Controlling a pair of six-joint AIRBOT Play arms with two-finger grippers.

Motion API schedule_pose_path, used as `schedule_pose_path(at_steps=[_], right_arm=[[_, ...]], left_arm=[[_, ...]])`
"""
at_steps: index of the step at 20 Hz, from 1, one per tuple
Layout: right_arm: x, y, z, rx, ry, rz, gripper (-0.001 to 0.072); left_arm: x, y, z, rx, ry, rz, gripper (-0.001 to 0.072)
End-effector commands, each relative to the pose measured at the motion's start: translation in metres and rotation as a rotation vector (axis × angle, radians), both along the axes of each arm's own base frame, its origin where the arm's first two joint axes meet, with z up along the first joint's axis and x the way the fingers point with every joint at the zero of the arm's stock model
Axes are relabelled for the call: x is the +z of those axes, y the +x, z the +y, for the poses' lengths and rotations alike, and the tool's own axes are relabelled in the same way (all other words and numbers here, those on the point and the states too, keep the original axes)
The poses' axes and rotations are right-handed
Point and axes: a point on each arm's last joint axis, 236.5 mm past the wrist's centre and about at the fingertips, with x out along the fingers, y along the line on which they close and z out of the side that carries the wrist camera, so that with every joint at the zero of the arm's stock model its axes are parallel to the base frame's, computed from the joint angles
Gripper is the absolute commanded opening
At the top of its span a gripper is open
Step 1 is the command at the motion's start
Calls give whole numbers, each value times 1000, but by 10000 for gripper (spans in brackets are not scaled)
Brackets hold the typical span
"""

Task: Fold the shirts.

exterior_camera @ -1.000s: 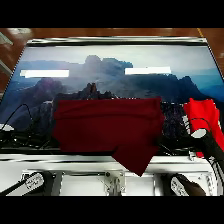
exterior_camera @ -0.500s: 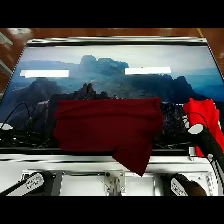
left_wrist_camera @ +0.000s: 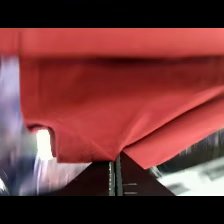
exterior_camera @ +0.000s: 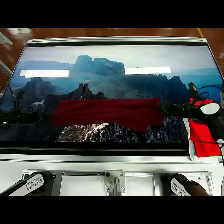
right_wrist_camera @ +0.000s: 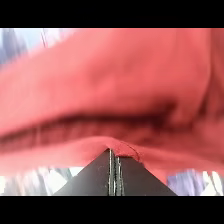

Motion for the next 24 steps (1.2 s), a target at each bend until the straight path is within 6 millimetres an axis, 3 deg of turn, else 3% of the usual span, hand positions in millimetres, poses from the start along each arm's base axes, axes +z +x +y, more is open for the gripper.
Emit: schedule_pose_path(at_steps=[1, 5, 9, 10, 11, 12, 13, 14, 16, 17, 19, 21, 24], right_arm=[[7, 57, -11, -74, 7, -68, 64], [-26, 100, 1, -60, -2, -42, 64], [-52, 132, -1, -99, -23, -44, 65], [-60, 131, -2, -106, -20, -25, 65], [-68, 129, -2, -99, -23, -7, 85], [-72, 126, -3, -84, -37, 4, 242], [-75, 122, -5, -49, -72, 4, 523], [-76, 115, -7, 12, -107, 6, 628], [-83, 88, -28, 133, -210, 73, 629], [-92, 69, -46, 171, -256, 146, 680], [-105, 35, -76, 119, -241, 311, 693], [-105, 35, -77, 47, -120, 331, 693], [-108, 46, -61, 12, -6, 319, 693]], left_arm=[[21, 58, 2, 56, 53, -126, 40], [-5, 99, -4, 76, 5, -37, 40], [-41, 112, -6, 95, -56, 91, 41], [-49, 110, -7, 100, -71, 126, 46], [-56, 107, -9, 92, -80, 148, 127], [-60, 102, -13, 77, -92, 172, 354], [-61, 100, -13, 71, -98, 184, 549], [-59, 98, -11, 65, -103, 187, 597], [-44, 98, -3, 50, -124, 186, 597], [-35, 97, 1, 44, -137, 188, 592], [-17, 93, 8, 47, -171, 216, 585], [-5, 90, 8, 23, -184, 222, 579], [6, 89, 0, -2, -176, 202, 579]])
